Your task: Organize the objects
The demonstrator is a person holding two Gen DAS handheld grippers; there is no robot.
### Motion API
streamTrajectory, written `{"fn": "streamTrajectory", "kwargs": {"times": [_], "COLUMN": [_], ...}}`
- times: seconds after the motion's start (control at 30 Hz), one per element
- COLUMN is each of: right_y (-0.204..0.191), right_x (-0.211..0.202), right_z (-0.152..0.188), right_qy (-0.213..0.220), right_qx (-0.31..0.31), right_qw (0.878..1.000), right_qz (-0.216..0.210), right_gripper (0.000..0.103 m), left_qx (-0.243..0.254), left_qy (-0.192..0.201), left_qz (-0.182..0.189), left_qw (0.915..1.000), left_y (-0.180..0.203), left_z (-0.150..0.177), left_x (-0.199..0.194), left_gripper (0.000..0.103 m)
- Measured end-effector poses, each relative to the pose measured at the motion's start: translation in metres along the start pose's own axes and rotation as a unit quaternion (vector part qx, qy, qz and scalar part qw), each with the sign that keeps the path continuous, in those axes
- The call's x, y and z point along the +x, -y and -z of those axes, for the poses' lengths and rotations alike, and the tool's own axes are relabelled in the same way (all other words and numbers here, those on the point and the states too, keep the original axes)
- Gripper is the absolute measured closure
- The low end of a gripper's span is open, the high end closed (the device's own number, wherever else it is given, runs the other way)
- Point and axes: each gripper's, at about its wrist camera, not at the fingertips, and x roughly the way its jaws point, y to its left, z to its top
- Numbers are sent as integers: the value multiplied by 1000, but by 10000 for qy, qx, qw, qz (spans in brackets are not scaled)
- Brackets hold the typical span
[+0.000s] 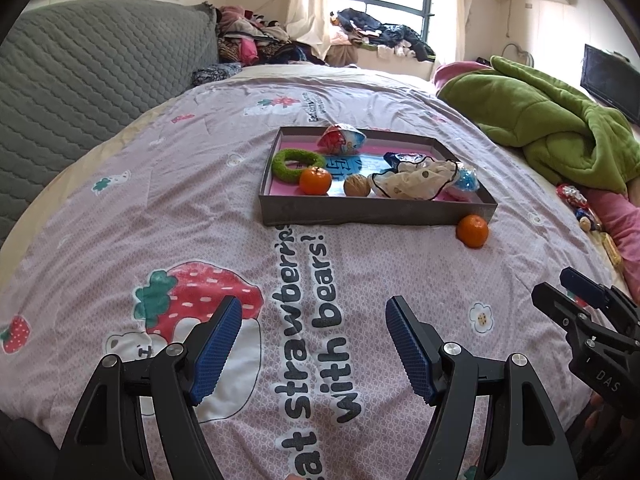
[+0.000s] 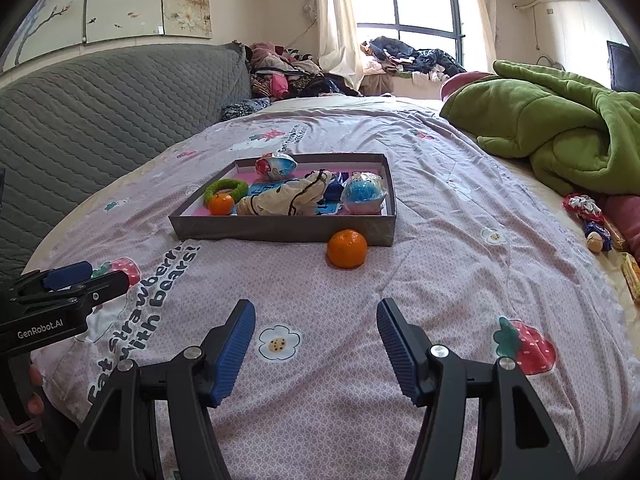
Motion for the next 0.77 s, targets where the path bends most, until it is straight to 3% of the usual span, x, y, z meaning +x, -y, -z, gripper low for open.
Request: {"fn": "streamTrajectory", "kwargs": {"times": [0.77], "right_y": [4], "right_x": [13], "right_z": [11], "right_qy": [-131], "right_qx": [11], "right_qw": [9999], "right_qz": [80], "right_gripper": [40], "left_qx": [5], "left_qy": [-47], "left_qz": [31], "left_qw": [10000], "left_y": [1], "left_z": [7], "left_x": [14], "left_gripper": [28]}}
